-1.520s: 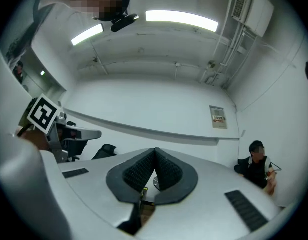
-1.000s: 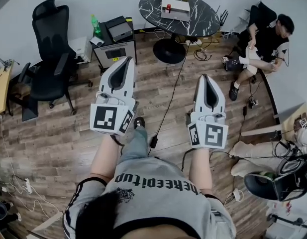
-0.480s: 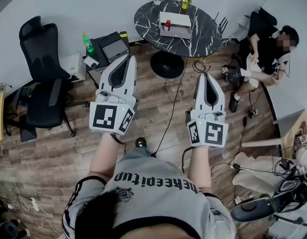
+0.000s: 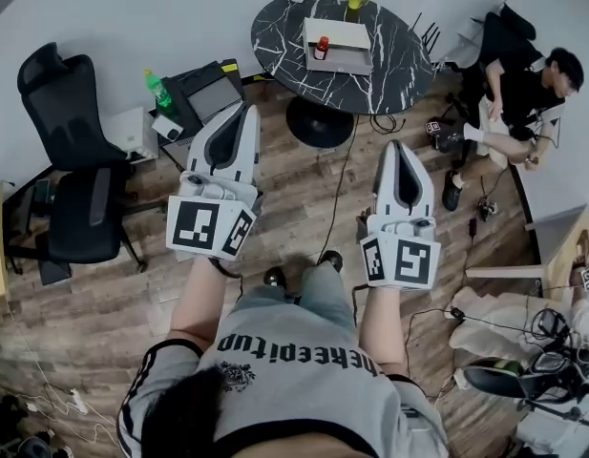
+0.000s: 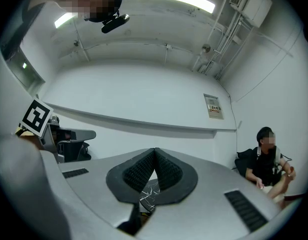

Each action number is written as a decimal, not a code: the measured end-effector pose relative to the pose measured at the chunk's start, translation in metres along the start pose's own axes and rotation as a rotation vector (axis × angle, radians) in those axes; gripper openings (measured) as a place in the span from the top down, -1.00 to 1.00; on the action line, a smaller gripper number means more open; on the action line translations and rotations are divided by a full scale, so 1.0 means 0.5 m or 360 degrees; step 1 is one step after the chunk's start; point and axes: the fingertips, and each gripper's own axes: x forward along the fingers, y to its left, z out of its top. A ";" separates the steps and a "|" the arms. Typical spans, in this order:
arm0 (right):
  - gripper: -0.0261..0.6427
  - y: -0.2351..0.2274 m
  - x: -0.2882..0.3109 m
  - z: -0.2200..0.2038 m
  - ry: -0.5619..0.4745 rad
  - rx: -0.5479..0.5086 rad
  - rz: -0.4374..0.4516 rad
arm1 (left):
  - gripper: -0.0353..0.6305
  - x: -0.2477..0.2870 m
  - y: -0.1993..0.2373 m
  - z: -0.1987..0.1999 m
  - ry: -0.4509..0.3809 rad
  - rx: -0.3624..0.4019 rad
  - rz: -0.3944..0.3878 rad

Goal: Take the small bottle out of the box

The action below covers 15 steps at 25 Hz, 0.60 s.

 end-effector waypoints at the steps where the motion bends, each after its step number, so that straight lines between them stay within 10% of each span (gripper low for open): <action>1: 0.92 -0.003 0.008 -0.005 0.0008 0.0001 -0.0004 | 0.88 0.008 0.003 -0.005 0.0004 -0.0001 -0.0005; 15: 0.92 -0.138 0.238 -0.047 -0.0024 -0.0008 0.0052 | 0.88 0.248 0.053 -0.051 -0.0031 0.0023 0.0054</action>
